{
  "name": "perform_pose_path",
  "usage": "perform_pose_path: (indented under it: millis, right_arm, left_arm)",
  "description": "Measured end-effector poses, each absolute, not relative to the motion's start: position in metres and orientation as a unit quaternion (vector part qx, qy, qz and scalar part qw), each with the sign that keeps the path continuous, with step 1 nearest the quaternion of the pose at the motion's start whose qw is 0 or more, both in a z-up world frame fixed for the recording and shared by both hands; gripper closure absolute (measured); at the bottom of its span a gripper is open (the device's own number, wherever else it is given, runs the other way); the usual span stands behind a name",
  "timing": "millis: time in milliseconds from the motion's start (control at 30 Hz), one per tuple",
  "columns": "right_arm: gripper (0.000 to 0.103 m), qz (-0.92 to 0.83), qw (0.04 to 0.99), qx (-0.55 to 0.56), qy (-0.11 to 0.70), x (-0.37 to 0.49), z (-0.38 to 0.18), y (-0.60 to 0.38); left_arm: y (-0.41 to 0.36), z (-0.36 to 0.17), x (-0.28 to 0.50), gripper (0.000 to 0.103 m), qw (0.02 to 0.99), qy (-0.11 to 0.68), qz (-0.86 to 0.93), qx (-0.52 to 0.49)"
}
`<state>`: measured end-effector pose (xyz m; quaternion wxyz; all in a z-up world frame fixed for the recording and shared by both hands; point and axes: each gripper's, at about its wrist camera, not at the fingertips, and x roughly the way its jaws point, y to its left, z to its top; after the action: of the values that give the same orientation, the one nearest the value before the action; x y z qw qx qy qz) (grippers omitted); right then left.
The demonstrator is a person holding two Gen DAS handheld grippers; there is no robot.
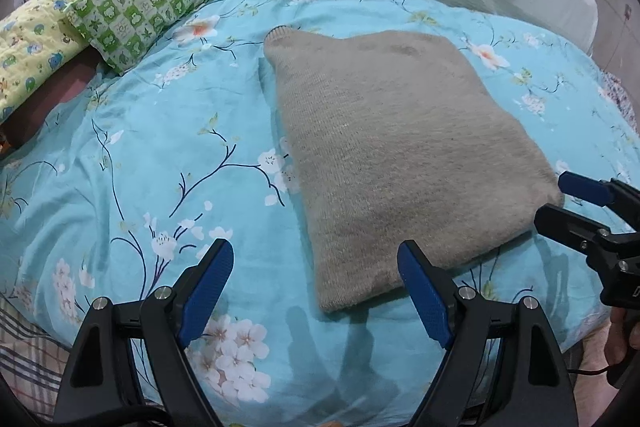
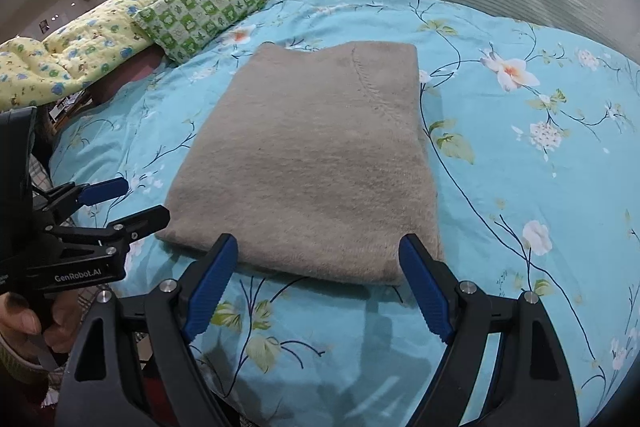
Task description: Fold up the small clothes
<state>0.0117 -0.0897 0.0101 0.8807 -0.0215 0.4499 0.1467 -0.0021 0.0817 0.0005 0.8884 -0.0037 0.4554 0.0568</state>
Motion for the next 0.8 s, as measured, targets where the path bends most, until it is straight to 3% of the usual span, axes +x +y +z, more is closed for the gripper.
perform_pose_path:
  millis: [800]
  right_arm:
    - [0.02,0.153,0.875,-0.021,0.459,0.032,0.009,-0.085]
  left_arm:
    - [0.086,0.011,0.011,0.019,0.892,0.448,0.05,-0.021]
